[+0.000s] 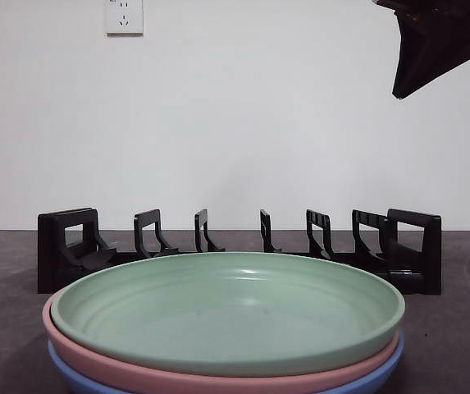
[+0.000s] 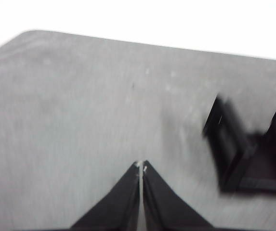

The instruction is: Place the plate

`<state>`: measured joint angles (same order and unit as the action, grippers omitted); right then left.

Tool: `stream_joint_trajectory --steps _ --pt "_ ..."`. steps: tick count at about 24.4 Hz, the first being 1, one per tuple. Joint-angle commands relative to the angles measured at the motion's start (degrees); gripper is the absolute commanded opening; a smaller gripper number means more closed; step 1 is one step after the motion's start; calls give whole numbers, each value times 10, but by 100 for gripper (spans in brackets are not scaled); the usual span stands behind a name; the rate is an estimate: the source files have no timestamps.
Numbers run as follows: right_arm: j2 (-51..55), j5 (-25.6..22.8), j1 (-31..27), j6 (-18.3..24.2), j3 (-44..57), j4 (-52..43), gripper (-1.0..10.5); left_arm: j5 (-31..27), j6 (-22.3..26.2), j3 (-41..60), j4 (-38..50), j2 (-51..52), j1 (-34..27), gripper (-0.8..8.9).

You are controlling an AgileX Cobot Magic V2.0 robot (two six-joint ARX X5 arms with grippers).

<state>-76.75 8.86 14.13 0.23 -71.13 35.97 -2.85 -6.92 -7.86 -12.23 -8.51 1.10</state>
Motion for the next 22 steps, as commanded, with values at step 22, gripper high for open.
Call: stream_joint_trajectory --steps 22 --pt "-3 0 1 6 -11 -94 22 1 -9 70 45 83 0 7"
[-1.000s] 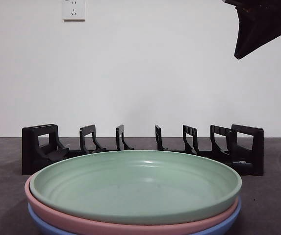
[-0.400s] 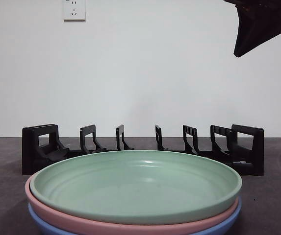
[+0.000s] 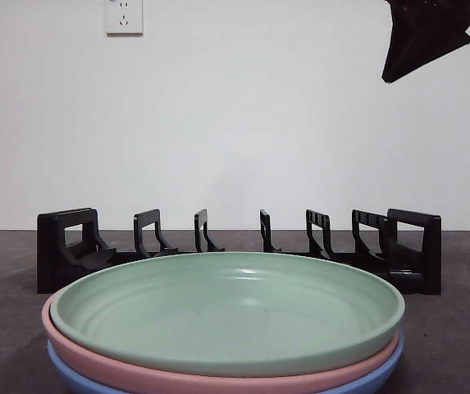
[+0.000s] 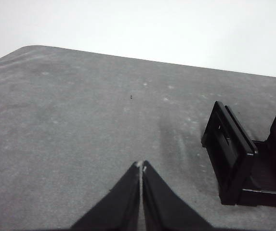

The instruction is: Place the plate

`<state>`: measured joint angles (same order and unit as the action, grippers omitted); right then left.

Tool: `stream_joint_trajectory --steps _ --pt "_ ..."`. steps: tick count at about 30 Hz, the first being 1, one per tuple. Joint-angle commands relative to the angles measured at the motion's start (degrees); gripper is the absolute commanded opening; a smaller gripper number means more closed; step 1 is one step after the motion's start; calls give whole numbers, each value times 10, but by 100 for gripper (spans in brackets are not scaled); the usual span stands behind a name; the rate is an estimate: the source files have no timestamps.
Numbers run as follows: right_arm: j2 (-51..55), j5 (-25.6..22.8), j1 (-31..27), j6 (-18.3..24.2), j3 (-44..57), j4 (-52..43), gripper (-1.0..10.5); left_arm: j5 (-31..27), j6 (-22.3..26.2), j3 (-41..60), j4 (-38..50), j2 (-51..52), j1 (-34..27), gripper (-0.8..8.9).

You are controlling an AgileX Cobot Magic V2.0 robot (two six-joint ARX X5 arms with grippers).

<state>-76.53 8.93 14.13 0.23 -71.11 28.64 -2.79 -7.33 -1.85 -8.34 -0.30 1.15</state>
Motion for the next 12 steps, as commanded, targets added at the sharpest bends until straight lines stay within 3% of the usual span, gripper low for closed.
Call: stream_joint_trajectory --steps 1,4,6,12 --pt "-5 -2 1 19 -11 -30 22 0 -5 10 6 1 0 7" --pt "4 -7 -1 46 0 -34 22 0 -4 10 6 1 0 7" --pt "37 -35 -9 60 46 -67 22 0 -4 10 7 1 0 7" --pt "247 -46 -54 16 367 -321 22 0 -4 10 6 1 0 7"
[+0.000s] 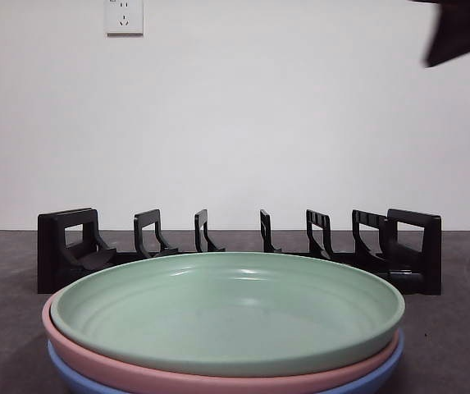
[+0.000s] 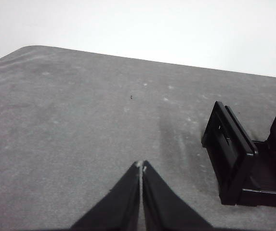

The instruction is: Place the plate

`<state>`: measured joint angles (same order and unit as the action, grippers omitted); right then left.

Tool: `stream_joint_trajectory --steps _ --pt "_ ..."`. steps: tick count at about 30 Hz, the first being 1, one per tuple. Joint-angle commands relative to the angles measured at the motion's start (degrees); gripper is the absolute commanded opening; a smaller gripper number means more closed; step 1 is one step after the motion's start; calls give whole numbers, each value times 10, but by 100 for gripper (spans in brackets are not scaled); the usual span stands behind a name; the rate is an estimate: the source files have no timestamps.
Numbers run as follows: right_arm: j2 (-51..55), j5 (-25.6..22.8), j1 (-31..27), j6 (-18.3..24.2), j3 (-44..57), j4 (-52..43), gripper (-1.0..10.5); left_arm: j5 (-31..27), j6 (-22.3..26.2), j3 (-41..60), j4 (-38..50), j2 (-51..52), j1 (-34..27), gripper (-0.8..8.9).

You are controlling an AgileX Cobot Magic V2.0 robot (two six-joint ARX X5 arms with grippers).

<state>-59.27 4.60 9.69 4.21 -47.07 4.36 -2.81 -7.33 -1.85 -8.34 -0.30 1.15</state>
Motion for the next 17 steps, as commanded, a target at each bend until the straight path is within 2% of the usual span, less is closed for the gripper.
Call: stream_joint_trajectory --steps 1,4,9,13,17 --pt "123 -6 -18 -32 185 -106 22 0 -5 10 6 1 0 7" --pt "266 -34 -36 -44 321 -137 22 0 -5 10 6 1 0 7" --pt "451 -75 -52 -69 449 -96 22 0 -4 10 6 1 0 7" --pt "535 -95 -68 -81 464 5 22 0 -5 10 7 1 0 7" --pt "577 -91 -78 -80 464 38 21 0 -4 10 6 1 0 7"
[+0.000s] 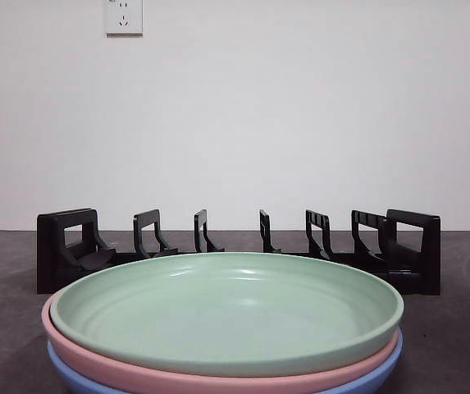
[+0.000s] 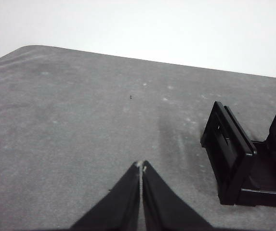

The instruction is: Place the plate

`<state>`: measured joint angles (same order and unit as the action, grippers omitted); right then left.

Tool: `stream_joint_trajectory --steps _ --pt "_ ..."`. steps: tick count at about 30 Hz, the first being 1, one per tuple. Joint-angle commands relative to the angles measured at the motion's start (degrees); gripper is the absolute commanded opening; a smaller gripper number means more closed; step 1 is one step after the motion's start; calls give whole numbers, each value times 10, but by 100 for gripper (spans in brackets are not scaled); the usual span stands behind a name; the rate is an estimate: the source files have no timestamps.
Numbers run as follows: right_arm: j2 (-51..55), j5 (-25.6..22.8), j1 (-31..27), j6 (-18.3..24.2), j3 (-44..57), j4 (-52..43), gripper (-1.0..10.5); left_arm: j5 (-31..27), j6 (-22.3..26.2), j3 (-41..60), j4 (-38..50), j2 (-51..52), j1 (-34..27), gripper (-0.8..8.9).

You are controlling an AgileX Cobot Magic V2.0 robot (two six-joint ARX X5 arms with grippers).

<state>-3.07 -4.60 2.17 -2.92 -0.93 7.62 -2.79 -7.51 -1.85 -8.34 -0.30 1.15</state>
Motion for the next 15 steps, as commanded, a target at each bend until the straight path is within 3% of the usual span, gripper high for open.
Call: stream_joint_trajectory --steps 1,15 --pt "28 2 -4 -9 2 14 22 0 -3 10 6 1 0 7" --pt "29 11 -5 -11 2 14 21 0 -3 9 6 1 0 7"
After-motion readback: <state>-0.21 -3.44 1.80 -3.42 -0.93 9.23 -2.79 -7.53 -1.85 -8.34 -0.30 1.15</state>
